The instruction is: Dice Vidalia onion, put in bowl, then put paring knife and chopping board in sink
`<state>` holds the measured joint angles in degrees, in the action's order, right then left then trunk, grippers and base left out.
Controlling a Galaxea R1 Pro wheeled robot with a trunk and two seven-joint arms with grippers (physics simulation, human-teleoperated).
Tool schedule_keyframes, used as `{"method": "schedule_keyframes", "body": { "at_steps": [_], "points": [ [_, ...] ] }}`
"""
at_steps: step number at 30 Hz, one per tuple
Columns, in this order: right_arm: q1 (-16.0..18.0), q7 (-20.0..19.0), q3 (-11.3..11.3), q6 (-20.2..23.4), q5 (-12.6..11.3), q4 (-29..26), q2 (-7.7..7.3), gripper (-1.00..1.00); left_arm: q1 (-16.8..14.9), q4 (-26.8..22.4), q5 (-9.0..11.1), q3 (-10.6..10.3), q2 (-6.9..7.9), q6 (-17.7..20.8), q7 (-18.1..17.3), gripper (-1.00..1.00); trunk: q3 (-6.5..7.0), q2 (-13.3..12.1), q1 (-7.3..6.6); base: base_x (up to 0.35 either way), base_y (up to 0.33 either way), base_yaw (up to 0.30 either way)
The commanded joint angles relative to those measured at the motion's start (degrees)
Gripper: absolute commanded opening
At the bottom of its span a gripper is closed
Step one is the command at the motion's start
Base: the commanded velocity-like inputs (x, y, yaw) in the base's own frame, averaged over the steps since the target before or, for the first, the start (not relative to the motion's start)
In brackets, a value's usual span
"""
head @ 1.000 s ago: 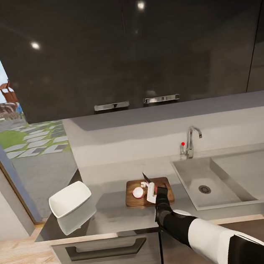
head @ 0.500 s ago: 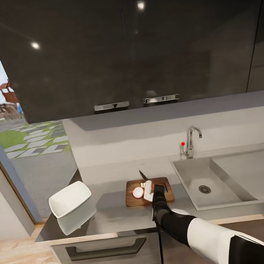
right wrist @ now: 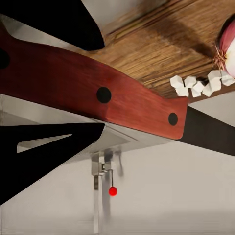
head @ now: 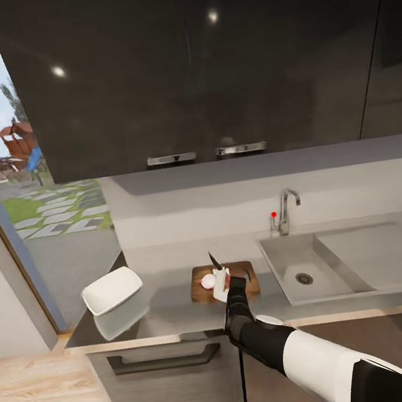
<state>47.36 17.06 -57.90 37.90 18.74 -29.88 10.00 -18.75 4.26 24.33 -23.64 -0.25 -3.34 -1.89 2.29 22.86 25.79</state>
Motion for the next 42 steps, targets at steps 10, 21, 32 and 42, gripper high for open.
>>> {"method": "schedule_keyframes", "body": {
  "at_steps": [10,21,32,42],
  "points": [
    [0.07,0.08,-0.37,0.42,0.04,0.06,0.00,-1.00,-0.06,0.23,0.46,-0.44,-0.01,-0.35,-0.22,1.00,-0.03,0.06,-0.01,-0.232,0.008,0.000],
    [0.04,0.11,-0.37,0.44,-0.01,0.09,0.00,-1.00,-0.06,0.23,0.47,-0.44,-0.01,-0.35,-0.22,1.00,-0.03,0.06,-0.01,-0.004,0.111,0.000],
    [0.05,0.01,-0.23,0.40,-0.10,0.55,0.00,-1.00,-0.06,0.24,0.46,-0.44,-0.01,-0.35,-0.22,1.00,-0.03,0.06,-0.01,0.000,0.032,0.000],
    [0.05,-0.36,-0.16,0.07,-0.24,1.05,0.00,-1.00,-0.06,0.23,0.46,-0.44,-0.01,-0.35,-0.22,1.00,-0.03,0.06,-0.01,0.000,0.000,0.000]
  ]
}}
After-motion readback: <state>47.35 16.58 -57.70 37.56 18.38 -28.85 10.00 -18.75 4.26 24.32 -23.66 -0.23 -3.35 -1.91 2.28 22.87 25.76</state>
